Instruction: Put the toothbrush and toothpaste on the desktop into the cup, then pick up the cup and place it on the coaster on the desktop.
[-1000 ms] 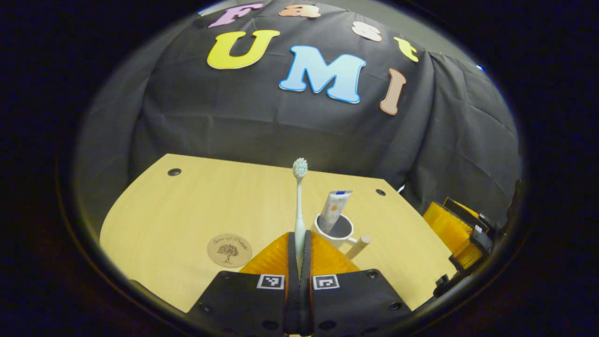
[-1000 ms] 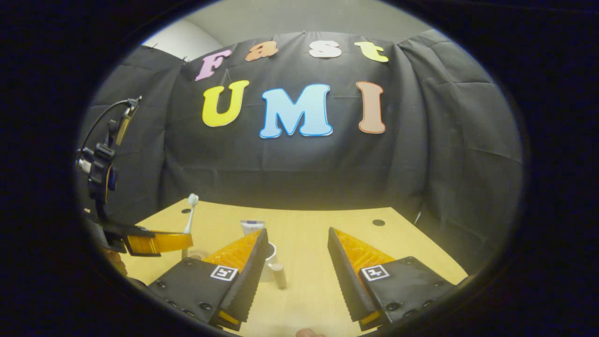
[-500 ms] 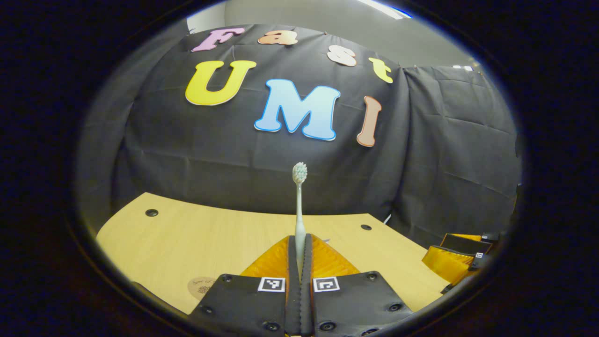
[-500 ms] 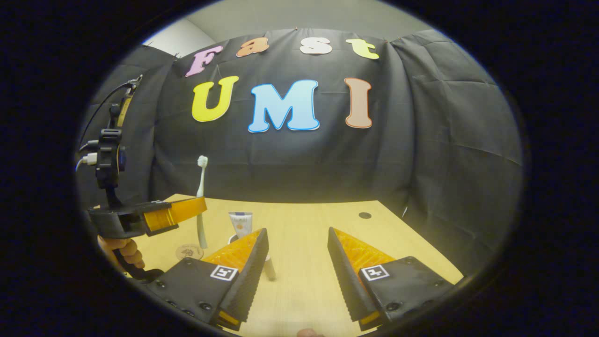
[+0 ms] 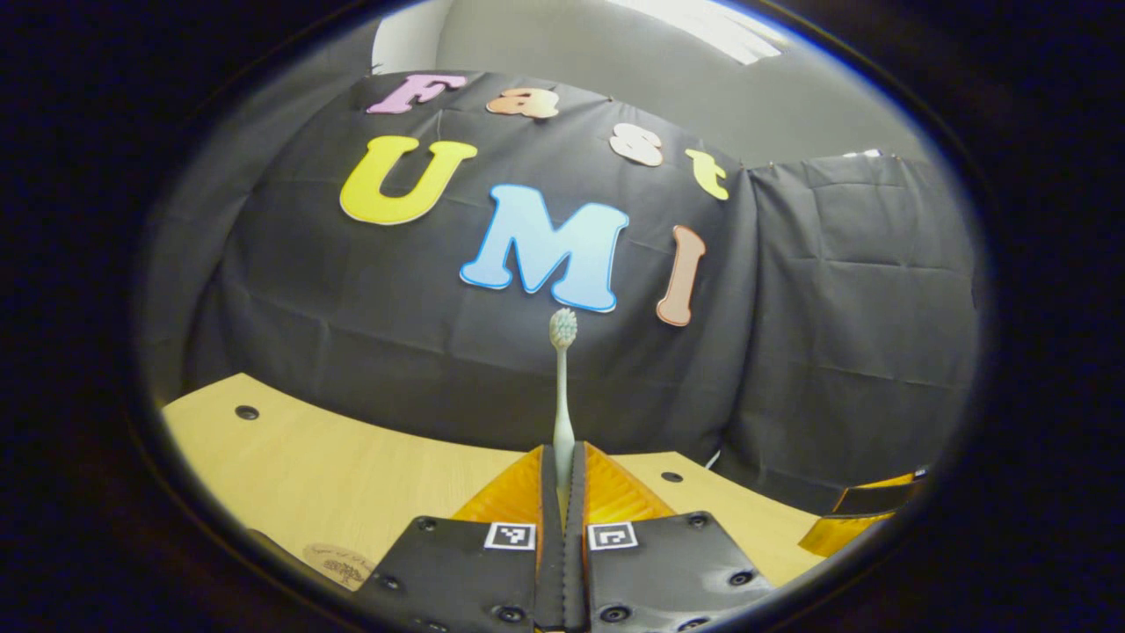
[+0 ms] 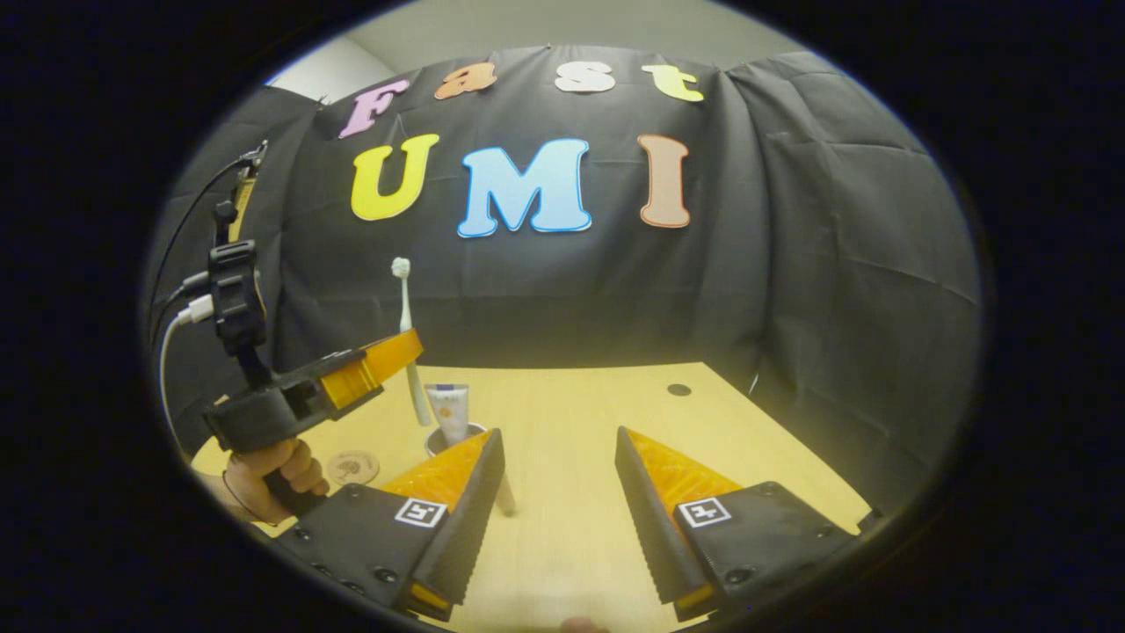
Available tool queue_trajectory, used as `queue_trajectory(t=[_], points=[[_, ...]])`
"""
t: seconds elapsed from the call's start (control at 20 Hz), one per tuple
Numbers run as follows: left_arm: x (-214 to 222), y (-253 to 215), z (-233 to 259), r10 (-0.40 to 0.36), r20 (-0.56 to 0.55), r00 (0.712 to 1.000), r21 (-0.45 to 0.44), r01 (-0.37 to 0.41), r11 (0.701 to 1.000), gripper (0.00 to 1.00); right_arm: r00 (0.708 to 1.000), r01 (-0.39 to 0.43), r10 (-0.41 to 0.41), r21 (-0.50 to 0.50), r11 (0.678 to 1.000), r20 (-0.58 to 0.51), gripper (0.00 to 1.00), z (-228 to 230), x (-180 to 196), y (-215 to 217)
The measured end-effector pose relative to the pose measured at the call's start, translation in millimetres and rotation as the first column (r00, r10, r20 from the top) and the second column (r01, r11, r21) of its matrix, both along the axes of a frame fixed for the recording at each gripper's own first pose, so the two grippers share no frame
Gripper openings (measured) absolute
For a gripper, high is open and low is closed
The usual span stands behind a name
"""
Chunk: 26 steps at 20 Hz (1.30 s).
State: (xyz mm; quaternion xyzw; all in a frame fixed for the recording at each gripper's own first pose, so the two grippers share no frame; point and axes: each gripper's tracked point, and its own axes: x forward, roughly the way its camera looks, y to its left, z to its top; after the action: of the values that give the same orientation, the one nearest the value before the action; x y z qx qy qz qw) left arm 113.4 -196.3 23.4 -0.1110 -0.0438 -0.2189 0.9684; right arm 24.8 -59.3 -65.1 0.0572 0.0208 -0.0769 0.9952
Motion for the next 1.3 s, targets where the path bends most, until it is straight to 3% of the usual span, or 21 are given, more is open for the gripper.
queue_trajectory(t=[0.5, 0.8, 1.0, 1.2, 1.3], points=[[10.2, -20.6, -47.3, -0.007, 0.028, 1.0, 0.103, 0.004, 0.995, 0.07, 0.999, 0.022, -0.022, 0.015, 1.0, -0.047, 0.82, -10.5, -3.6, -7.0], [9.5, -23.5, -44.3, -0.01, 0.069, 0.998, 0.127, 0.001, 0.992, 0.06, 0.997, -0.002, 0.004, 0.018, 1.0, -0.081, 0.81, -14.6, -0.2, 2.6], [5.2, -30.6, -46.9, -0.036, 0.101, 0.994, 0.165, 0.019, 0.986, 0.1, 0.996, -0.004, 0.007, 0.031, 1.0, -0.09, 0.81, -16.1, 3.5, 2.3], [-0.6, -22.7, -44.7, -0.049, 0.098, 0.994, 0.136, 0.036, 0.99, 0.16, 0.994, 0.001, 0.005, 0.057, 0.998, -0.107, 0.81, -21.6, 2.3, 0.4], [-2.5, -24.6, -45.7, -0.057, 0.091, 0.994, 0.156, 0.042, 0.987, 0.25, 0.994, 0.005, 0.003, 0.066, 0.998, -0.11, 0.81, -22.4, 2.4, -1.2]])
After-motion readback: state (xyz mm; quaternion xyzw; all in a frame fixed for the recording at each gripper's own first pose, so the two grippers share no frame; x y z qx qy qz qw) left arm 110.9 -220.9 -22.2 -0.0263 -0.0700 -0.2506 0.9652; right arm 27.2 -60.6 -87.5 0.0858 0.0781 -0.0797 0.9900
